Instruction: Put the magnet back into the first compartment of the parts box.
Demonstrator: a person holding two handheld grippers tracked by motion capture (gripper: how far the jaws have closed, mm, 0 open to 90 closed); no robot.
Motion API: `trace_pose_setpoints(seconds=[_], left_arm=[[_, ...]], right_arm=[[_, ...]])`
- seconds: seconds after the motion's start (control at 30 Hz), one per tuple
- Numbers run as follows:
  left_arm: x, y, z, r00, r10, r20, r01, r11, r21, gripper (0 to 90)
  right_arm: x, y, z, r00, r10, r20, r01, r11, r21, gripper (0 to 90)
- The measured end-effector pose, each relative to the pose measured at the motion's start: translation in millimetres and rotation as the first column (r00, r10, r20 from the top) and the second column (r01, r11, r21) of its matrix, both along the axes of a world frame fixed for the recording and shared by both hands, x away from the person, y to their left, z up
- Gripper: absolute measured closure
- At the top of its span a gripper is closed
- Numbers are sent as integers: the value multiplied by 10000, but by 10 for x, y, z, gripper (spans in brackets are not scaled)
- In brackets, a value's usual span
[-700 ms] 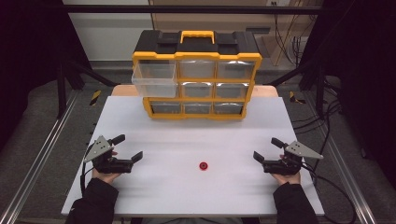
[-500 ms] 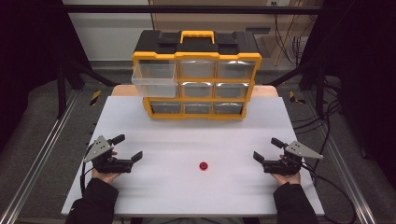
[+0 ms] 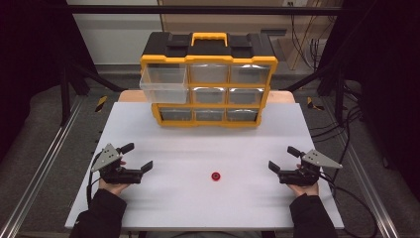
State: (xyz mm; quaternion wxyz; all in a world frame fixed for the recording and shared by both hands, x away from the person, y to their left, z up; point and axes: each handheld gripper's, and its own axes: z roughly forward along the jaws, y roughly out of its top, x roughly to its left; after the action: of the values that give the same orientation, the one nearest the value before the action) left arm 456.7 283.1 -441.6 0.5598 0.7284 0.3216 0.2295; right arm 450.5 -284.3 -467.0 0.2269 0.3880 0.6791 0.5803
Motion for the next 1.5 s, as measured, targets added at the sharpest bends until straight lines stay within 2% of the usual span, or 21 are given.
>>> trace_pose_setpoints(seconds=[0.2,0.43,0.93,1.5], left_arm=[[12,-65,14,10000,-10,-92,11,9999,164,0],[5,-130,65,9999,-59,-148,61,9999,115,0],[-16,-321,153,9994,-178,-285,187,9994,298,0],[-16,-516,200,9981,-340,-510,359,9987,373,0]], right_arm=[[3,-1,6,10000,10,61,-10,10000,-12,4],[1,4,8,10000,23,22,-23,10000,-3,4],[6,12,5,9999,118,21,-118,9998,-131,4],[4,16,6,9999,121,47,-120,9998,-188,4]])
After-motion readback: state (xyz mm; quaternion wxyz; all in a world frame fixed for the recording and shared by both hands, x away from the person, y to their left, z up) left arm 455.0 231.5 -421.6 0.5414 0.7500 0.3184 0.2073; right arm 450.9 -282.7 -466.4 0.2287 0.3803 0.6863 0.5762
